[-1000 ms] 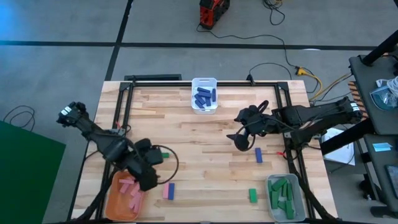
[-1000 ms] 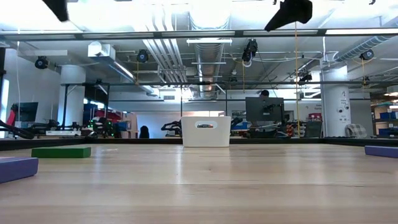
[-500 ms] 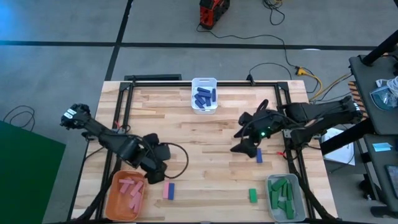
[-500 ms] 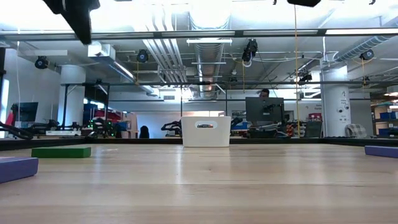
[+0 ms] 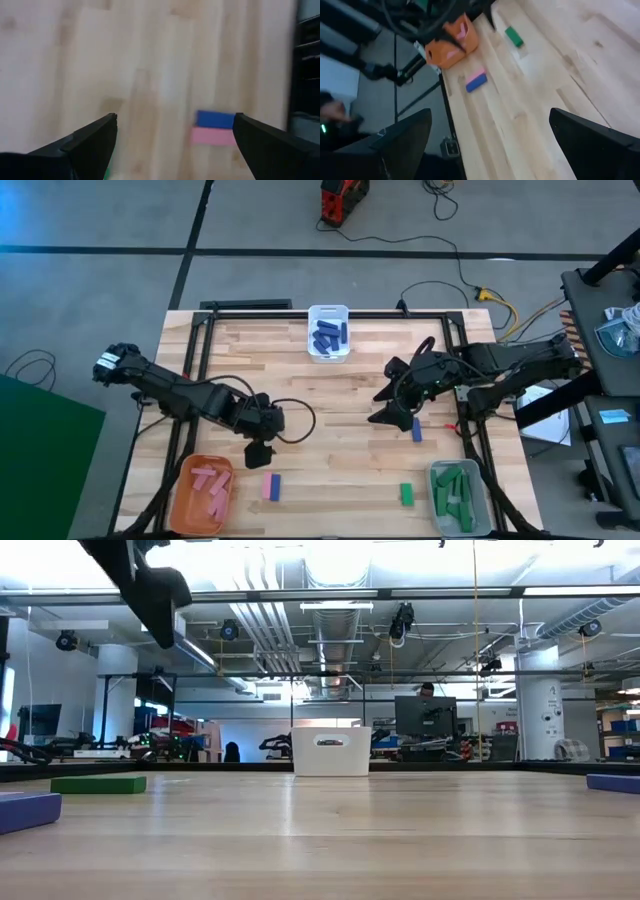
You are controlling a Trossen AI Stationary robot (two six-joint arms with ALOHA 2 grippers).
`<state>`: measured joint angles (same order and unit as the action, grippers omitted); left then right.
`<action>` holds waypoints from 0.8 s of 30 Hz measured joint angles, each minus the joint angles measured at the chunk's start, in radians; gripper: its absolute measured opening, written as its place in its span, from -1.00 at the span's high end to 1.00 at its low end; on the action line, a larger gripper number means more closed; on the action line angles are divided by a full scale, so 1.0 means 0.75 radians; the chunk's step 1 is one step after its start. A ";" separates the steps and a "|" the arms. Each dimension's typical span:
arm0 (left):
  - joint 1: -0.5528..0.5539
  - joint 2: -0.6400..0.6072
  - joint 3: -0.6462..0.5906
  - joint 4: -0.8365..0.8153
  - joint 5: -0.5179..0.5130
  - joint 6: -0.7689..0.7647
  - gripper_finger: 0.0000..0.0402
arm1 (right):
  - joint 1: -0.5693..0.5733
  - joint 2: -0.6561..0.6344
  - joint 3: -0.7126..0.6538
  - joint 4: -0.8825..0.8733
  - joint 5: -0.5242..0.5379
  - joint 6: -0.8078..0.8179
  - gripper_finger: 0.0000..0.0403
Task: Sort blocks
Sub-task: Put the blue block into the white bin
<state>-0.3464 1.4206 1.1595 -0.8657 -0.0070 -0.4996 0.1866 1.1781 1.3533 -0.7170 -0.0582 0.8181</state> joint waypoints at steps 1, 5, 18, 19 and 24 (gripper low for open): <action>0.018 0.000 -0.015 0.043 0.050 -0.004 -0.83 | -0.007 0.010 0.000 0.011 0.008 0.014 -0.96; 0.068 0.000 -0.048 0.149 0.133 0.004 -0.82 | -0.053 0.060 0.001 -0.102 0.058 0.302 -0.96; 0.167 -0.021 0.024 0.157 -0.166 0.026 -0.82 | -0.057 0.276 -0.145 -0.883 0.067 0.619 -0.96; 0.172 -0.021 0.024 0.156 -0.167 0.026 -0.82 | -0.057 0.269 -0.189 -0.831 0.053 0.620 -0.96; 0.172 -0.021 0.008 0.134 -0.168 0.012 -0.82 | -0.057 0.204 -0.455 -0.661 -0.003 0.705 -0.96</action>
<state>-0.2176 1.4052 1.1653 -0.7651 -0.1328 -0.4907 0.1436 1.3311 1.0122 -1.2126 -0.0605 1.3467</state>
